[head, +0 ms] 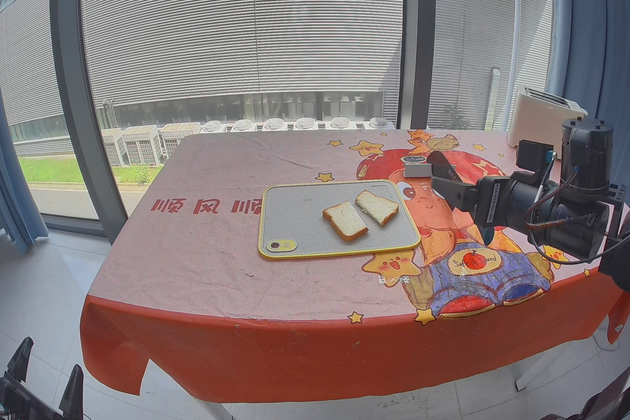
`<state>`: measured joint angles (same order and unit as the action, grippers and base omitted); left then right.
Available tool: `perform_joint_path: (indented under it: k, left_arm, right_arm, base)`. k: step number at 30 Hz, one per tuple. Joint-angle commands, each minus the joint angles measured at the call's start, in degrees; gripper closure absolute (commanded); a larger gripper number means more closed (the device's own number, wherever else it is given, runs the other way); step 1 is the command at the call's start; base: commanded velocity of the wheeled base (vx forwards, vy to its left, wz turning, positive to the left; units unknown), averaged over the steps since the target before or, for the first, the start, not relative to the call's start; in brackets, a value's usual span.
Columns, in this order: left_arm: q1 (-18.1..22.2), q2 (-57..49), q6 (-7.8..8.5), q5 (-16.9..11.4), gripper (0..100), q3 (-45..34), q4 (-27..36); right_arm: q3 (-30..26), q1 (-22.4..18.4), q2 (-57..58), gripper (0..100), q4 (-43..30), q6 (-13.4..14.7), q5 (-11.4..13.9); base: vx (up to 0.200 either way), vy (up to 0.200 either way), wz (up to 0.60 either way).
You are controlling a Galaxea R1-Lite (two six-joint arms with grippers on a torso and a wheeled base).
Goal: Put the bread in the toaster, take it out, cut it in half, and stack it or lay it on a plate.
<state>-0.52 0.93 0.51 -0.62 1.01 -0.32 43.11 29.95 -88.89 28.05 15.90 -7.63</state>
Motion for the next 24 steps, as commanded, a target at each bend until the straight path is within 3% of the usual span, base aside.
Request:
perform_joint_path:
  k: [1,6,12,24]
  left_arm:
    - [0.0,-0.93,0.02,0.01,0,-1.01,-0.03]
    - [0.0,-0.93,0.02,0.01,0,-1.01,-0.03]
    - [0.0,-0.93,0.02,0.01,0,-1.01,-0.03]
    - [0.0,-0.93,0.02,0.01,0,-1.01,-0.03]
  right_arm:
    - [0.05,2.13,0.12,0,-0.19,0.28,-0.02]
    - [-0.13,4.06,-0.49,0,-0.45,0.98,-0.63]
    - [1.72,3.27,-1.9,0,-0.54,-0.08,-0.54]
    - [4.09,3.62,-5.06,0,-0.63,0.36,-0.45]
  base:
    - [0.0,0.0,0.0]
    - [0.0,0.0,0.0]
    - [0.0,0.0,0.0]
    - [0.0,0.0,0.0]
